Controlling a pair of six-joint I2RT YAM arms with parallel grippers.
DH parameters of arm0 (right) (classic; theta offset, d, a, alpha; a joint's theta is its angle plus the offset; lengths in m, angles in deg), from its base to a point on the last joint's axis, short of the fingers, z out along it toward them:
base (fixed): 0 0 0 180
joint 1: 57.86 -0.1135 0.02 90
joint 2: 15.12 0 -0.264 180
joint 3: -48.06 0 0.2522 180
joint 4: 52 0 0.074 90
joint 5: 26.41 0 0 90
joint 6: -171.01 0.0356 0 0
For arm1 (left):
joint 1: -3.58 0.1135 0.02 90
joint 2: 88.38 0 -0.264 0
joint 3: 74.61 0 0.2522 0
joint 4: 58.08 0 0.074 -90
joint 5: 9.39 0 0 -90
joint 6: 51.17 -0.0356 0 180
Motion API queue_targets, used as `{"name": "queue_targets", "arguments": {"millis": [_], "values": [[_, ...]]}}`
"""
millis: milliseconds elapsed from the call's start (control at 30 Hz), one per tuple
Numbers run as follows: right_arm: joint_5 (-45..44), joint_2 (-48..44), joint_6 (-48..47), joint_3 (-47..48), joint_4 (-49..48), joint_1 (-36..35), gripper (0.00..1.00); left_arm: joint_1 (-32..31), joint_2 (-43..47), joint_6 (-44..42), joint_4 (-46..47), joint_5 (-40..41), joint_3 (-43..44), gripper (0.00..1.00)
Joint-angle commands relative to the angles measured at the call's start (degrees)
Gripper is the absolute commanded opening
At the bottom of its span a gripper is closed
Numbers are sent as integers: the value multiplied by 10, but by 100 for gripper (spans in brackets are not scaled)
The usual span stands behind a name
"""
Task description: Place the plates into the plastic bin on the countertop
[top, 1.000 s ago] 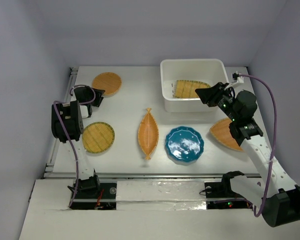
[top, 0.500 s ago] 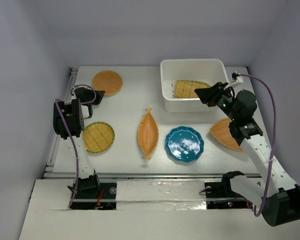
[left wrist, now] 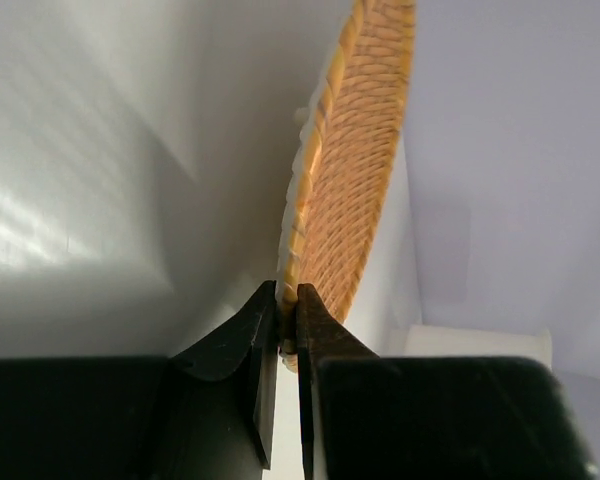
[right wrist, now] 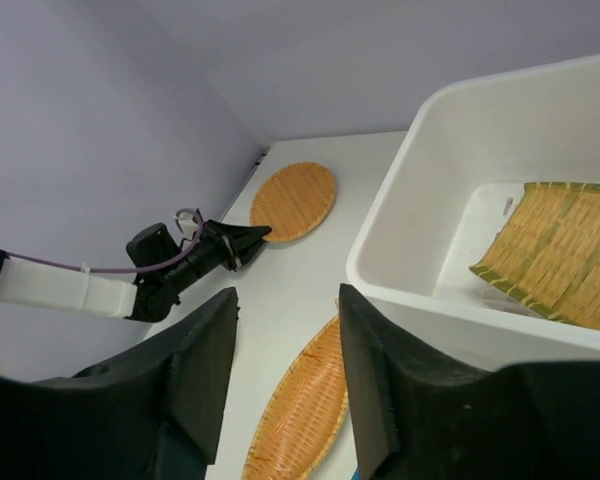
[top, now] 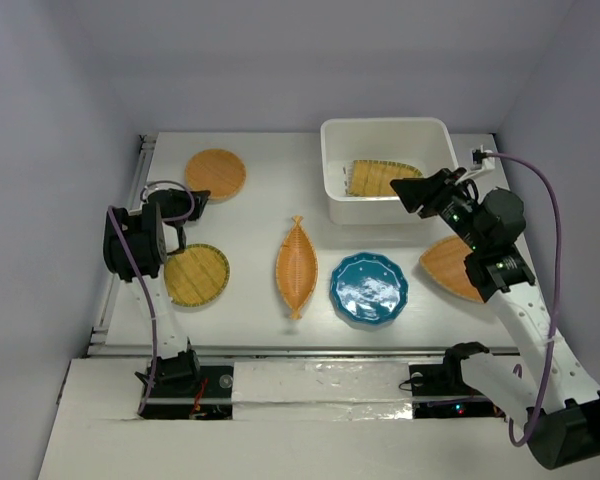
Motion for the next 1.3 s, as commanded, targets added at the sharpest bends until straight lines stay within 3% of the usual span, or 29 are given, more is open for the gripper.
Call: {"name": "queue_targets", "arguments": {"millis": [0, 133, 233, 367, 533, 700, 900, 1200, 1267], "values": [[24, 4, 0, 9, -28, -9, 52, 4, 77, 27, 117, -24, -43, 0], [28, 29, 2, -1, -40, -28, 75, 4, 160, 70, 202, -31, -122, 0], [31, 45, -2, 5, -33, -40, 86, 4, 225, 96, 250, -28, -167, 0], [28, 66, -2, 10, -43, -58, 88, 4, 302, 122, 287, -29, -239, 0], [11, 100, -4, 36, -46, -107, 99, -53, 395, 116, 291, -55, -288, 0], [-20, 145, -18, 75, -41, -142, 100, -159, 521, 15, 157, -62, -302, 0], [-27, 192, -19, 86, -50, -154, 100, -253, 620, -9, 81, -87, -309, 0], [2, 186, 20, 52, -129, -166, 91, -290, 674, -21, 27, -110, -313, 0], [-1, 186, 29, 48, -140, -166, 84, -296, 675, -16, 41, -120, -316, 0]]}}
